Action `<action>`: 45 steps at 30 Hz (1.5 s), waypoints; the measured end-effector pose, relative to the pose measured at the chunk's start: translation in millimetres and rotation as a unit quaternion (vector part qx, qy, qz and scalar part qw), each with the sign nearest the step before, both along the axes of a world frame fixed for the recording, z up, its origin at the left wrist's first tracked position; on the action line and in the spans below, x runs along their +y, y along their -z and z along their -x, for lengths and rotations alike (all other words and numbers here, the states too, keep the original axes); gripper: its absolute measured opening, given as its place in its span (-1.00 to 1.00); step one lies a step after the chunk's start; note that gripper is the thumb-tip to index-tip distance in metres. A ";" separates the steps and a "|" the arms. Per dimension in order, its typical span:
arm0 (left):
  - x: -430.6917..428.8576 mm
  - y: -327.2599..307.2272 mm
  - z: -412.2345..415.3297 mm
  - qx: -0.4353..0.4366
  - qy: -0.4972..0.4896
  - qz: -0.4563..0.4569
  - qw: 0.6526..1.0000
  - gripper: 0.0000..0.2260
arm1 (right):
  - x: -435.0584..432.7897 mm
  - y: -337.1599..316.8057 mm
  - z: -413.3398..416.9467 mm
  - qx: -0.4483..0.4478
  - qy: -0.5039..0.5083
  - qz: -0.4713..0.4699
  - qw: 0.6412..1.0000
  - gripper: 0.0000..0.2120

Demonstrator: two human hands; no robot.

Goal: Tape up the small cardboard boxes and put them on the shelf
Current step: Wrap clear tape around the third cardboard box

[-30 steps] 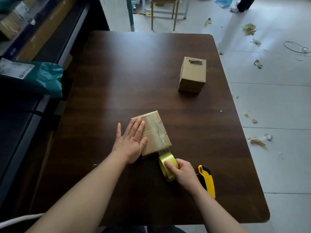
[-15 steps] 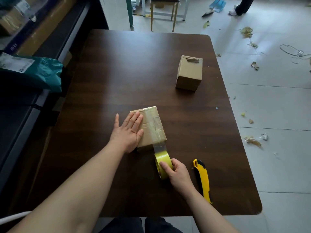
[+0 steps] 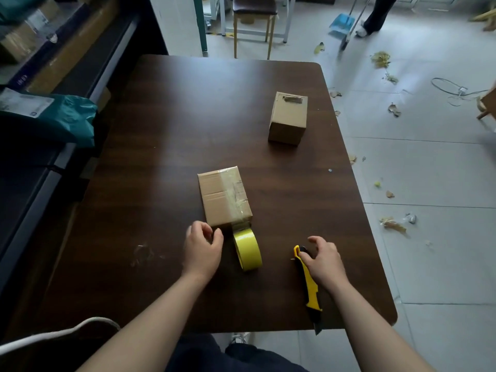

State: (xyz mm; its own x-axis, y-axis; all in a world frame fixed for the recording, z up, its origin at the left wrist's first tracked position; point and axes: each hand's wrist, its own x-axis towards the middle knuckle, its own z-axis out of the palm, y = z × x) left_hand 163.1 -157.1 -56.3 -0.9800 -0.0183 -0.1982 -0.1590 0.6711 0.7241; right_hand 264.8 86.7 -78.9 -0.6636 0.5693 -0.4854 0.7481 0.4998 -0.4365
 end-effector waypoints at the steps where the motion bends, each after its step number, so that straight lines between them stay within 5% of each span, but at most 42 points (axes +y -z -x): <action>1: 5.5 2.0 -3.4 -0.035 -0.008 -0.009 0.999 -0.82 | 3.8 3.4 -1.9 -0.046 0.002 -0.001 0.999 -0.47; 5: 25.9 7.7 -7.6 -0.147 -0.028 -0.035 0.988 -0.67 | 6.1 12.4 -3.2 -0.133 -0.004 0.019 0.991 -0.38; 13: 36.3 17.9 -2.1 -0.304 -0.043 -0.174 0.936 -0.46 | 18.7 22.5 7.0 -0.035 0.189 0.016 0.981 -0.46; 18: 32.8 29.6 5.0 -0.322 0.001 -0.145 0.935 -0.10 | 13.0 14.8 8.4 -0.063 0.073 -0.102 0.990 -0.48; 22: 42.2 23.7 19.9 -0.297 0.008 -0.142 0.944 -0.22 | 6.6 16.6 10.0 -0.083 -0.165 -0.186 0.965 -0.42; 25: 48.1 13.5 22.5 -0.283 0.007 -0.145 0.948 -0.42 | 6.7 22.6 10.0 -0.079 -0.236 -0.171 0.953 -0.54; 30: 49.0 13.7 23.5 -0.272 0.015 -0.156 0.949 -0.57 | 18.5 16.2 16.8 -0.030 -0.213 -0.129 0.968 -0.61; 33: 49.8 16.2 25.6 -0.288 -0.001 -0.192 0.938 -0.57 | 12.4 -7.5 29.2 0.118 -0.134 -0.014 0.984 -0.64; 37: 50.2 18.4 26.5 -0.297 -0.015 -0.223 0.928 -0.59 | -24.3 -37.7 74.6 0.284 -0.162 0.092 0.941 -0.71; 45: 32.9 32.3 36.5 -0.350 -0.003 -0.197 0.916 -0.56 | -48.3 -34.6 126.4 0.172 -0.148 0.194 0.954 -0.75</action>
